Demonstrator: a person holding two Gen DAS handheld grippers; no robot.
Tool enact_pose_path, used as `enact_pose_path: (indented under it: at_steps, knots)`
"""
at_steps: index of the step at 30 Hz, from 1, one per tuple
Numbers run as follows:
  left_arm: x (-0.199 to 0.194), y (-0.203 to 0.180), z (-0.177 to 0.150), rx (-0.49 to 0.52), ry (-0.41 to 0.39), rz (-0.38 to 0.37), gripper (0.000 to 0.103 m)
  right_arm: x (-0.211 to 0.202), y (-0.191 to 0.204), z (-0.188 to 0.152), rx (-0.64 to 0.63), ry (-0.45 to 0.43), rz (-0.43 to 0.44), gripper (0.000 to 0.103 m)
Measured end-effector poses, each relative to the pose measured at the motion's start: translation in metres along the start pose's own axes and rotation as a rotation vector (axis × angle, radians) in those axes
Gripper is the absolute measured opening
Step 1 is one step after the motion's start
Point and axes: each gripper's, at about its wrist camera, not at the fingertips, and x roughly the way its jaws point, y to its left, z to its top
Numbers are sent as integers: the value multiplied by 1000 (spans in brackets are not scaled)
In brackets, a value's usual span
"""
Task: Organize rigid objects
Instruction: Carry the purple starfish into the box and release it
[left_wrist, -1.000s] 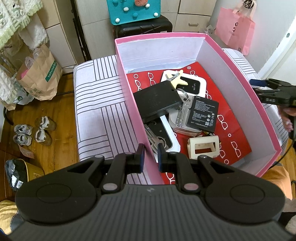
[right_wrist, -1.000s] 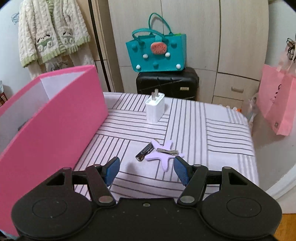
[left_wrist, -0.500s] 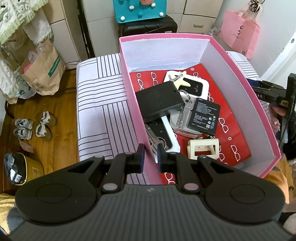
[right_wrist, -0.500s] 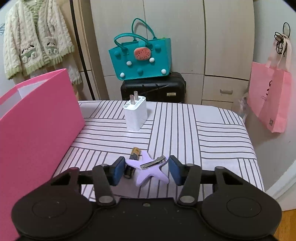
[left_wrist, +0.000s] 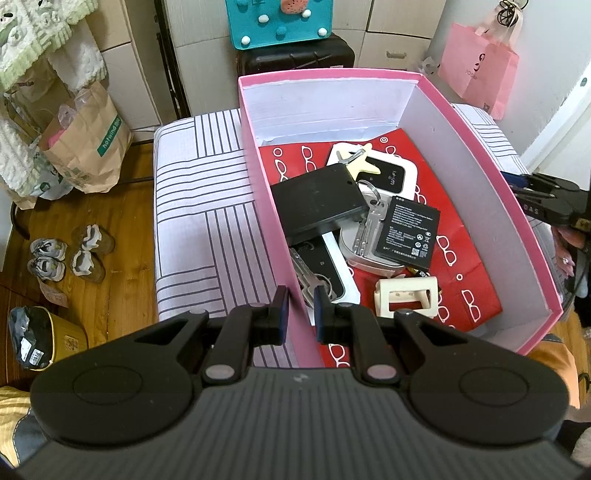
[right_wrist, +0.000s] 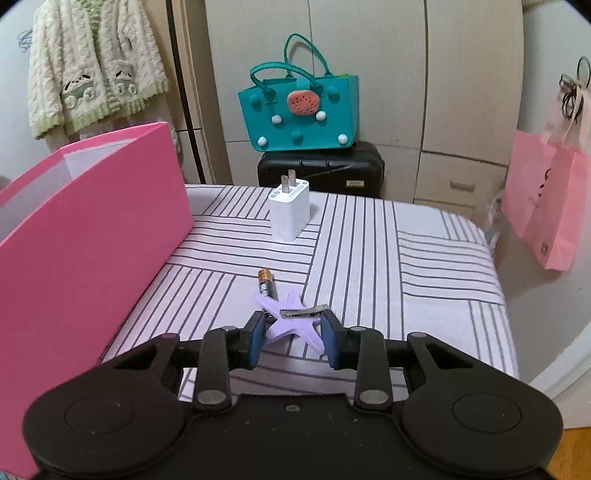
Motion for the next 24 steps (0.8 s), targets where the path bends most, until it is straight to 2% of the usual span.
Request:
enact_pose_path:
  at_steps: [1,2,3,15,20,24]
  knots:
    - [0,0,0,0,-1,0,13,-3,0,0,-3,-3,1,32]
    - [0,0,0,-2,-2,-1,13,-8,2,0,-6,-6,5,17]
    - [0,0,0,-2,-2,-2,13,-13,4,1,-9,-9,5,12]
    - [-1,3,1,-8,-10,-9,13,-28,15,5,10,33,39,12]
    - [-1,2,-1,-1,-8,-3,13,-51,36,26,-57,6,64,12]
    - [-1,4,-1,-21,-14,-16,13,-81,58,49,-115,-49,142,12]
